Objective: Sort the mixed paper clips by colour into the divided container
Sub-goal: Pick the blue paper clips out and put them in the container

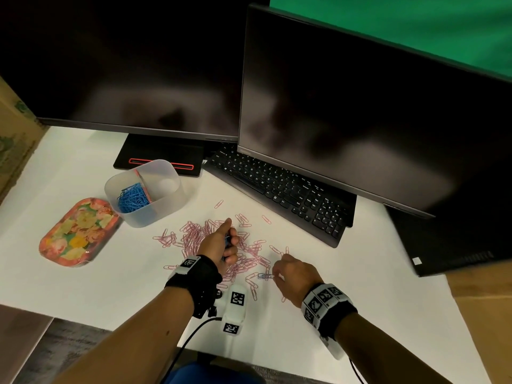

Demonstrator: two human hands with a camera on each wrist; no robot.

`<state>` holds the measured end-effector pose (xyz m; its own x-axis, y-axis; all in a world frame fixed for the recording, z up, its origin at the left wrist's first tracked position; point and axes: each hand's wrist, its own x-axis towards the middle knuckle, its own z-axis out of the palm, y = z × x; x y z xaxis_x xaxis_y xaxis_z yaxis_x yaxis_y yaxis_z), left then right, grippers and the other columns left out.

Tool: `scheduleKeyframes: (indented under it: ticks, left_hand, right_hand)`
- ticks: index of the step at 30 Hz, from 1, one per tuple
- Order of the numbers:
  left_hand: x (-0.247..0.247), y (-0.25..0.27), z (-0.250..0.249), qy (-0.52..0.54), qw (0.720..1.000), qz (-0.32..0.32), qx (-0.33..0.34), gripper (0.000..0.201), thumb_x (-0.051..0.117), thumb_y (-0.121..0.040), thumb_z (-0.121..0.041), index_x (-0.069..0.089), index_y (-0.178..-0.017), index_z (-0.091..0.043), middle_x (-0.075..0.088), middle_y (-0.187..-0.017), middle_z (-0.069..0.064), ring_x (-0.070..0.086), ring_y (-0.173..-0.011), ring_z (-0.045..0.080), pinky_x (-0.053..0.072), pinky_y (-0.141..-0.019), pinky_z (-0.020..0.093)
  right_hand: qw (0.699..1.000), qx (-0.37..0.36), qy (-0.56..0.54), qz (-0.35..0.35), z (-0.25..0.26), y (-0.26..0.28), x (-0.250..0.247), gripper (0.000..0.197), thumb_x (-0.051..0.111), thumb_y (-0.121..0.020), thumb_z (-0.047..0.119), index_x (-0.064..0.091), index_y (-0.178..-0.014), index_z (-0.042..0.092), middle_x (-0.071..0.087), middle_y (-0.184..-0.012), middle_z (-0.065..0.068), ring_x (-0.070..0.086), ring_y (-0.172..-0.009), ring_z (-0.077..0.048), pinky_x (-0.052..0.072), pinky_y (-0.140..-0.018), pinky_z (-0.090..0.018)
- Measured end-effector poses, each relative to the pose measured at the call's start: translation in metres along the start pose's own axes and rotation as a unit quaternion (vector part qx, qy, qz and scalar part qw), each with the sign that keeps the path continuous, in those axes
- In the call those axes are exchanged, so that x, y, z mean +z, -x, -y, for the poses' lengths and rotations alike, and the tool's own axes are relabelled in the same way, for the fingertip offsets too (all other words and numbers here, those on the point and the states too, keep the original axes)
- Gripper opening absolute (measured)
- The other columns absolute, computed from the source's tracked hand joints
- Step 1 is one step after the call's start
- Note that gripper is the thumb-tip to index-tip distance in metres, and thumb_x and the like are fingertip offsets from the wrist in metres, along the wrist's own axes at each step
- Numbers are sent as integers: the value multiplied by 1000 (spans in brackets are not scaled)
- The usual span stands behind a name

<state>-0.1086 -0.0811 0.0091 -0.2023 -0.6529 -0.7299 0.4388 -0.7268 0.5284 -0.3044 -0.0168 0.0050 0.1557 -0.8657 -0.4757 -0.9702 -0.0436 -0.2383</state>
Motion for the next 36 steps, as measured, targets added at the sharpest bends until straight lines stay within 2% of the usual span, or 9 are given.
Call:
scheduleKeyframes:
  ticks: [6, 13, 19, 22, 24, 26, 28, 33, 36]
  left_hand:
    - [-4, 4, 0, -6, 1000, -3, -6, 39, 47, -97, -42, 49, -64, -20, 42, -54, -6, 20, -35, 7, 17, -33, 19]
    - [-12, 4, -3, 5, 1000, -8, -9, 39, 48, -95, -44, 49, -65, -21, 42, -55, -6, 21, -35, 7, 17, -34, 19]
    - [-11, 5, -6, 14, 1000, -7, 0, 35, 45, -98, -37, 53, -72, -15, 52, -58, 0, 41, -40, 10, 30, -37, 20]
    - [-5, 6, -6, 42, 999, -8, -2, 37, 42, -100, -35, 62, -89, -6, 67, -76, 12, 65, -64, 20, 54, -54, 28]
    - [-1, 8, -7, 60, 998, -1, -9, 41, 40, -100, -37, 62, -100, -2, 69, -93, 18, 67, -83, 26, 56, -68, 35]
    - [2, 10, -10, 85, 996, 7, -14, 44, 38, -100, -38, 62, -104, -2, 68, -95, 19, 66, -81, 28, 56, -73, 39]
    - [1, 11, -14, 121, 992, -5, -26, 42, 41, -98, -39, 61, -107, -3, 67, -93, 17, 63, -78, 29, 51, -77, 42]
    - [-14, 12, -28, 179, 984, -2, -16, 29, 44, -95, -33, 62, -101, -10, 63, -85, 12, 64, -65, 25, 54, -54, 29]
    - [-24, 16, -41, 188, 982, 14, 8, 30, 42, -96, -31, 63, -94, -9, 67, -79, 11, 66, -62, 23, 55, -54, 28]
  right_hand:
    - [999, 20, 5, 38, 6, -9, -6, 24, 50, -92, 20, 60, -113, 15, 55, -123, -4, 58, -111, -25, 49, -92, -32]
    - [996, 46, -76, 17, 8, -4, -3, 16, 53, -88, 10, 63, -95, 19, 67, -105, -5, 65, -89, -22, 54, -73, -27]
    - [993, 71, -82, -38, 11, -6, -40, 24, 53, -90, 11, 59, -112, 18, 66, -110, -6, 65, -96, -24, 55, -82, -32]
    - [982, 47, -155, -92, 33, -10, -64, 19, 57, -86, 13, 64, -102, 22, 68, -95, 0, 64, -85, -17, 53, -77, -26]
    - [976, 11, -196, -89, 57, -15, -76, 17, 61, -83, 10, 65, -91, 25, 66, -82, 9, 62, -73, -9, 51, -68, -20]
    - [974, -4, -220, -54, 85, -23, -84, 22, 63, -80, 5, 61, -79, 27, 66, -81, 13, 62, -68, -3, 52, -64, -16]
    - [973, 1, -226, -44, 109, -33, -87, 22, 64, -78, 5, 60, -74, 27, 70, -92, 3, 67, -77, -13, 58, -73, -25]
    - [969, -7, -245, -33, 146, -47, -100, 24, 64, -81, 19, 67, -105, 19, 69, -108, -5, 66, -96, -19, 55, -86, -29]
    - [969, -41, -243, -18, 161, -48, -110, 34, 60, -84, 23, 63, -118, 19, 69, -110, -2, 65, -100, -18, 53, -90, -28]
